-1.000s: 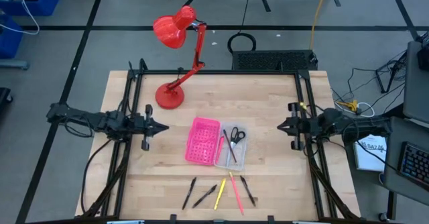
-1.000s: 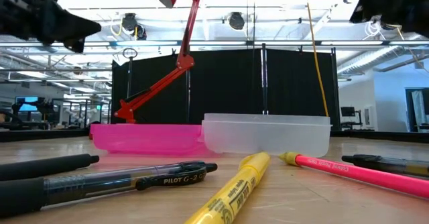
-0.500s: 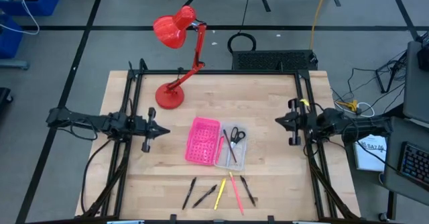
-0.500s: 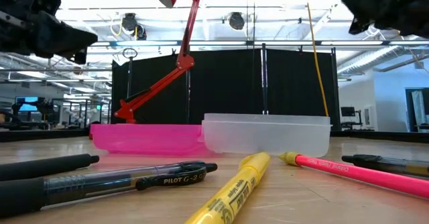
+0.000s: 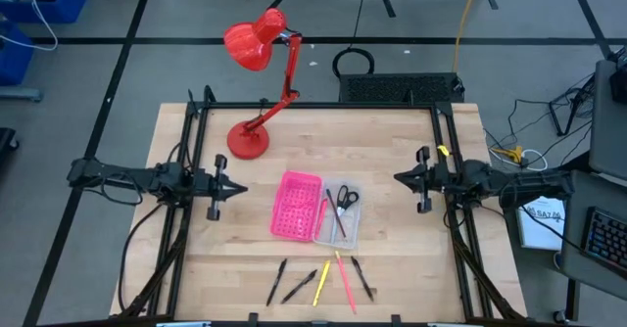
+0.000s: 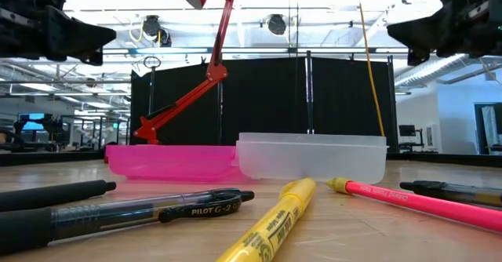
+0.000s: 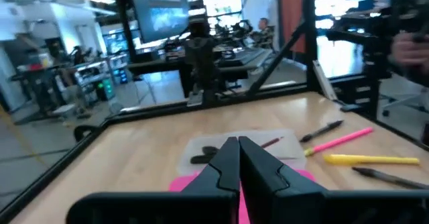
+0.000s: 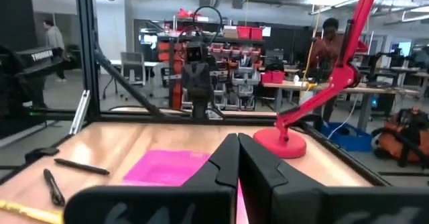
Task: Pick & place school supplies into a supply box
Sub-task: Put the right black pen in the pink box
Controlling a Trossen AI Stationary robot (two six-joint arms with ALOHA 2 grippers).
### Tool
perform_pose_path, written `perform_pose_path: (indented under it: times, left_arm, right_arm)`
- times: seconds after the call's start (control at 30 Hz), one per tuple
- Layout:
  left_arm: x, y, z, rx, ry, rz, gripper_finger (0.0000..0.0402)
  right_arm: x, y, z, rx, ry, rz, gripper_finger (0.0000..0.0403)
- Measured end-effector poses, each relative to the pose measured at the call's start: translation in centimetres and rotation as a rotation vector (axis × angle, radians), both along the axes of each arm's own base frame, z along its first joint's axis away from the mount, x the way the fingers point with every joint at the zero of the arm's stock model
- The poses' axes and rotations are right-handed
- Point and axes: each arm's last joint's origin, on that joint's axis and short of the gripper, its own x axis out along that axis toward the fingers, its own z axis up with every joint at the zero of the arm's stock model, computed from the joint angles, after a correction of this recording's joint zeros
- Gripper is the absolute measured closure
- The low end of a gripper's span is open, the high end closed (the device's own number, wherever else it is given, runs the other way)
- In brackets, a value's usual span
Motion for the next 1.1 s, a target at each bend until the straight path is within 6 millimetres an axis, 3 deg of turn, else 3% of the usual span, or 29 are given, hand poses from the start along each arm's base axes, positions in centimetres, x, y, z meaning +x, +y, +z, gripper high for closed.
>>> perform_pose_path:
  times: [0.1, 0.17, 0.3, 0.43, 0.6, 0.73, 0.83, 1.1]
  left_arm:
    - [0.0, 0.1, 0.0, 0.022, -0.004, 0.045, 0.0375]
    - [0.0, 0.3, 0.2, 0.058, -0.018, 0.094, 0.0372]
    - [-0.1, 0.6, 1.0, 0.078, -0.093, 0.213, 0.0375]
    - [-0.3, 0.9, 1.8, 0.077, -0.175, 0.327, 0.0385]
    - [-0.5, 1.2, 2.2, 0.064, -0.211, 0.409, 0.0397]
    - [-0.5, 1.2, 2.4, 0.061, -0.224, 0.432, 0.039]
    - [-0.6, 1.2, 2.5, 0.102, -0.232, 0.44, 0.0374]
    - [-0.6, 1.2, 2.5, 0.176, -0.22, 0.45, 0.036]
  right_arm:
    - [0.2, 0.2, 0.0, 0.06, 0.019, 0.029, 0.0403]
    - [0.5, 0.6, 0.1, 0.091, 0.13, 0.062, 0.0403]
    - [1.9, 1.6, 5.1, 0.13, 0.23, 0.043, 0.0403]
    - [5.4, 3.9, 8.1, 0.142, 0.487, 0.001, 0.0403]
    - [11.2, 8.8, 11.0, 0.165, 0.813, -0.047, 0.0403]
    - [15.8, 13.3, 11.4, 0.152, 1.052, -0.109, 0.0403]
    - [18.2, 15.6, 12.0, 0.22, 1.149, -0.189, 0.0403]
    - [20.8, 20.7, 10.7, 0.574, 1.357, -0.17, 0.0403]
